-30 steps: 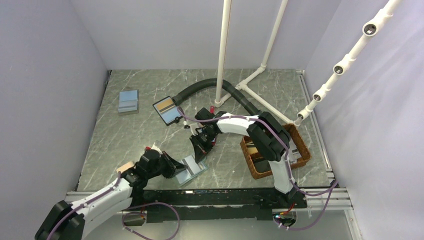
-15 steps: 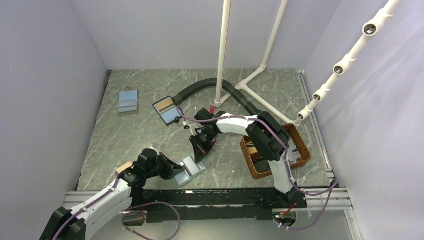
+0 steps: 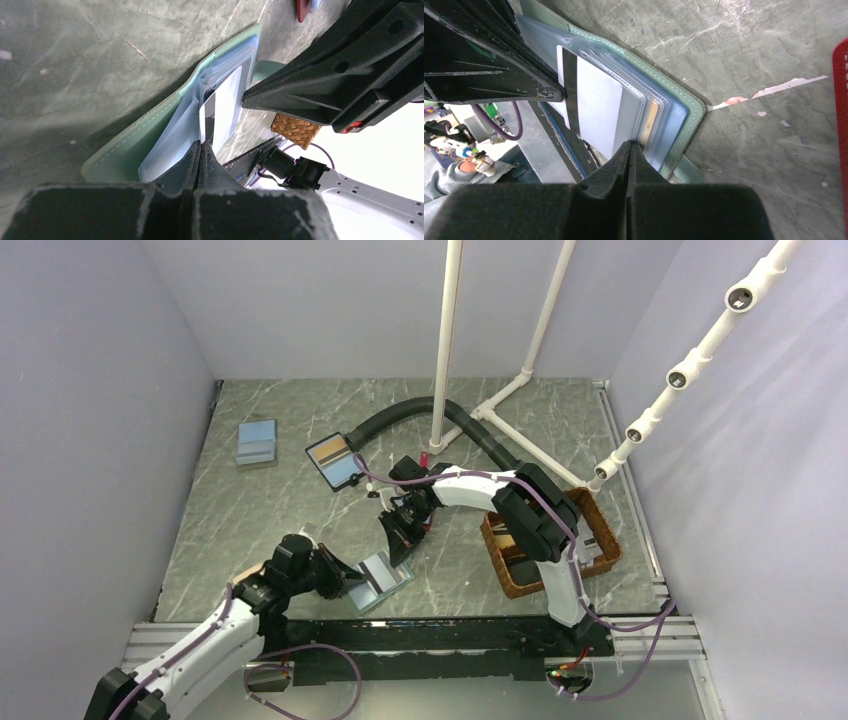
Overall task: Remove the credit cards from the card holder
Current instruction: Remove the credit card from the card holder.
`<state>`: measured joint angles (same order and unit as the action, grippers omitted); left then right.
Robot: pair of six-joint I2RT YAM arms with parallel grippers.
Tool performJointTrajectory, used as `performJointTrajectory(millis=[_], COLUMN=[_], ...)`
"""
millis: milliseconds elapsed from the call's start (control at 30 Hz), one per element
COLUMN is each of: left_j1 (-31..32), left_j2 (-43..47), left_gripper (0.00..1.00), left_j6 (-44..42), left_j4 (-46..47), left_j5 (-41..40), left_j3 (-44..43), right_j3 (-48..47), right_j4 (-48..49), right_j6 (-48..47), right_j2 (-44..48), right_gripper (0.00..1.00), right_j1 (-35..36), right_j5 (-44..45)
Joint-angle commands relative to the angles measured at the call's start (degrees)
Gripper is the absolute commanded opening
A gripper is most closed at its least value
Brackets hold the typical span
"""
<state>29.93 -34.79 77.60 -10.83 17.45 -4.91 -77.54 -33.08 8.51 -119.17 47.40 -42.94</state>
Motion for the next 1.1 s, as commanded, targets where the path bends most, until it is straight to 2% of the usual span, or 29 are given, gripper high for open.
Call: performJointTrajectory(millis=[0, 633, 800, 867, 967, 1067], left_j1=[-0.31, -0.49, -0.49, -0.49, -0.49, -0.49], left_j2=[3.45, 12.89, 14.83, 15.53, 16.32, 17.03], left_gripper=[0.00, 0.00, 0.00, 0.00, 0.00, 0.00], left_j6=[-0.99, -1.42, -3.13, -4.07, -5.68, -10.10], left_j4=[-5.95, -22.56, -25.51, -26.08, -25.94, -23.65], left_j5=[0.13, -2.12, -3.52, -4.00, -4.35, -4.04], left_j3=[-3.20, -9.16, -12.30, -13.33, -14.44, -16.21], right_j3=[1.43, 1.87, 1.50, 1.06, -0.28, -2.65], right_j4=[-1.54, -1.94, -2.54, -3.48, -6.76, -13.37], right_j6=[-4.45, -6.72, -10.35, -12.65, -17.76, -26.88], right_j2=[-3.70, -0.46, 4.39, 6.89, 9.47, 10.56], right_gripper=[0.00, 0.00, 0.00, 0.03, 0.10, 0.22], right_j1=[0.06, -2.86, -3.12, -3.24, -4.28, -6.16], right_j5=[13.45, 15.78, 10.01, 7.43, 0.61, -8.61])
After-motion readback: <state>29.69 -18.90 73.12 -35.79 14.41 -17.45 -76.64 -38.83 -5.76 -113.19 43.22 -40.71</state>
